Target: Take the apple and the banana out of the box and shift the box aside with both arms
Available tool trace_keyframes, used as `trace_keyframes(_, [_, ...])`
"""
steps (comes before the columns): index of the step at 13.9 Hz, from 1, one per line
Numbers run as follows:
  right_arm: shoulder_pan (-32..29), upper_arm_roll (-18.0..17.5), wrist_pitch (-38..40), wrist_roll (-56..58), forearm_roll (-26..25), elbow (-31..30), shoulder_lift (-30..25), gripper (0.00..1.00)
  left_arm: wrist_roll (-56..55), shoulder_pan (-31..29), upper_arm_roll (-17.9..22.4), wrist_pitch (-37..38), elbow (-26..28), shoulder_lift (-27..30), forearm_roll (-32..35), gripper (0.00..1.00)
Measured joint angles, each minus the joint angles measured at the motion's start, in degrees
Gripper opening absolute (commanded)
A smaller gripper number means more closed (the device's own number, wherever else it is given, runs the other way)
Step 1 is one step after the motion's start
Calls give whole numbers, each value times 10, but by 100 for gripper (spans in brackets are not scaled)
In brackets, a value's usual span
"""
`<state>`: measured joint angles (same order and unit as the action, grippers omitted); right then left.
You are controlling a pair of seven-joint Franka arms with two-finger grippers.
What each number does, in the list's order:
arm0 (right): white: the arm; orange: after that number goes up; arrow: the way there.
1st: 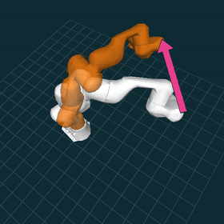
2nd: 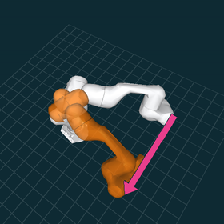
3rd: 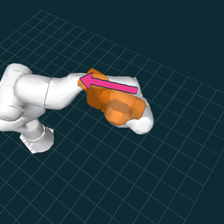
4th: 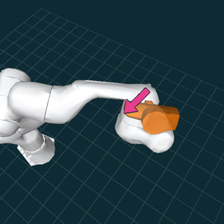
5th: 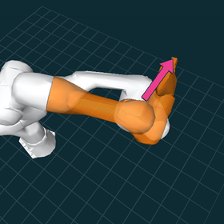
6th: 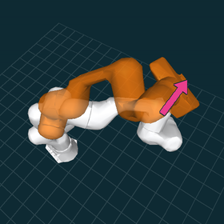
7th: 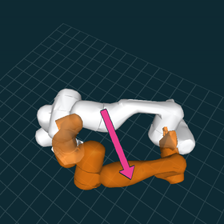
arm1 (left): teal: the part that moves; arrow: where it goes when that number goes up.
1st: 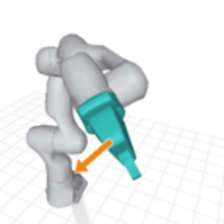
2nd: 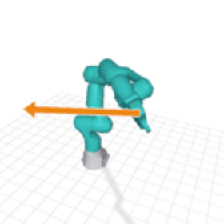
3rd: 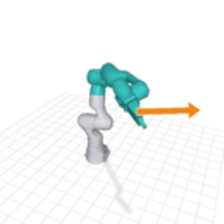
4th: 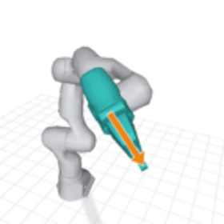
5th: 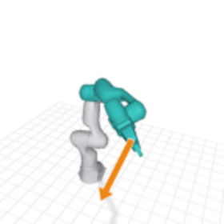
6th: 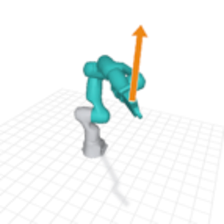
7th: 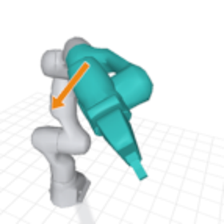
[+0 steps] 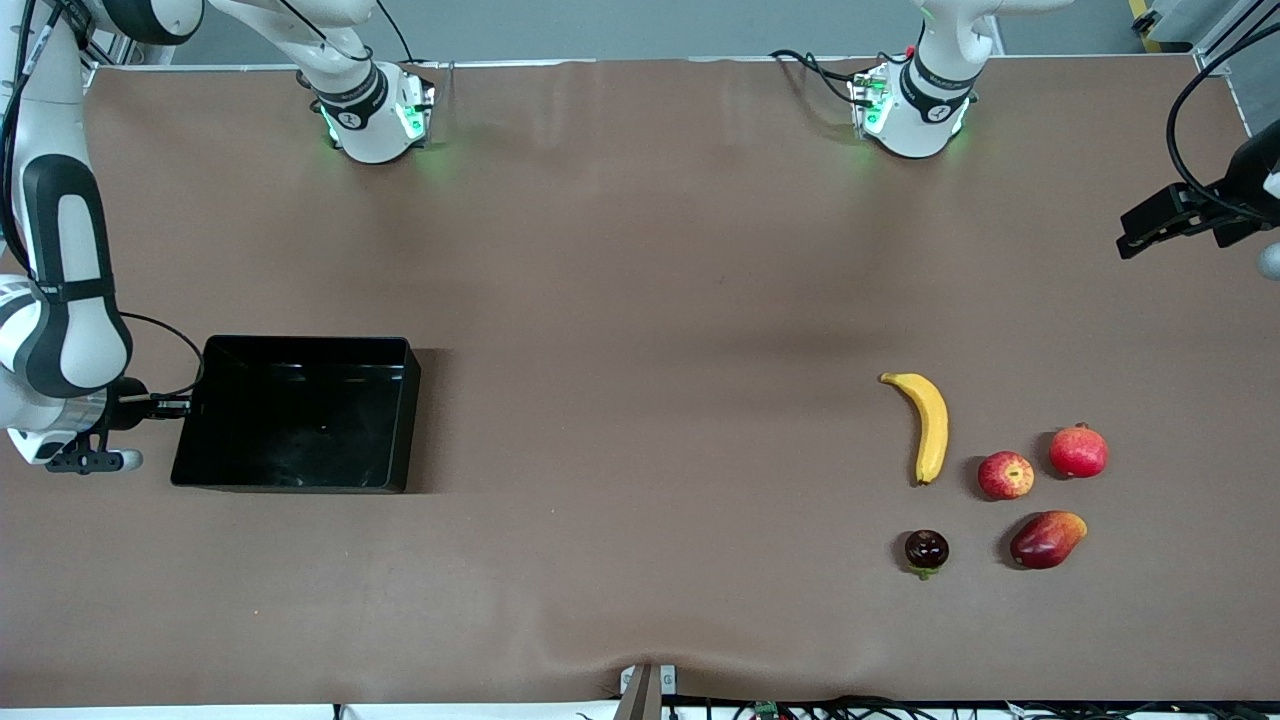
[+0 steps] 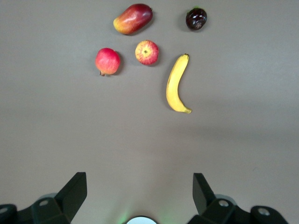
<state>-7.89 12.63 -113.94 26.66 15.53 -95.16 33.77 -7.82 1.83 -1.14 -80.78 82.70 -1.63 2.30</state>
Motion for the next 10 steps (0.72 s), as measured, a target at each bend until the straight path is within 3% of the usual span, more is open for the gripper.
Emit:
trace_keyframes(2, [0,-1,0,1,1,1,0,79,0,0,3,0,14,8,0,100])
trace_keyframes(3, [0,-1,0,1,2,2,-1,82,0,0,4,0,19,11,0,100])
trace_keyframes(5, [0,-2,0,1,3,5,-1,100,0,-4,5,0,25,18,0,100])
trace_keyframes(10, [4,-8,-1,3,4,39,-21,100,0,-6,7,0,37,34,0,100])
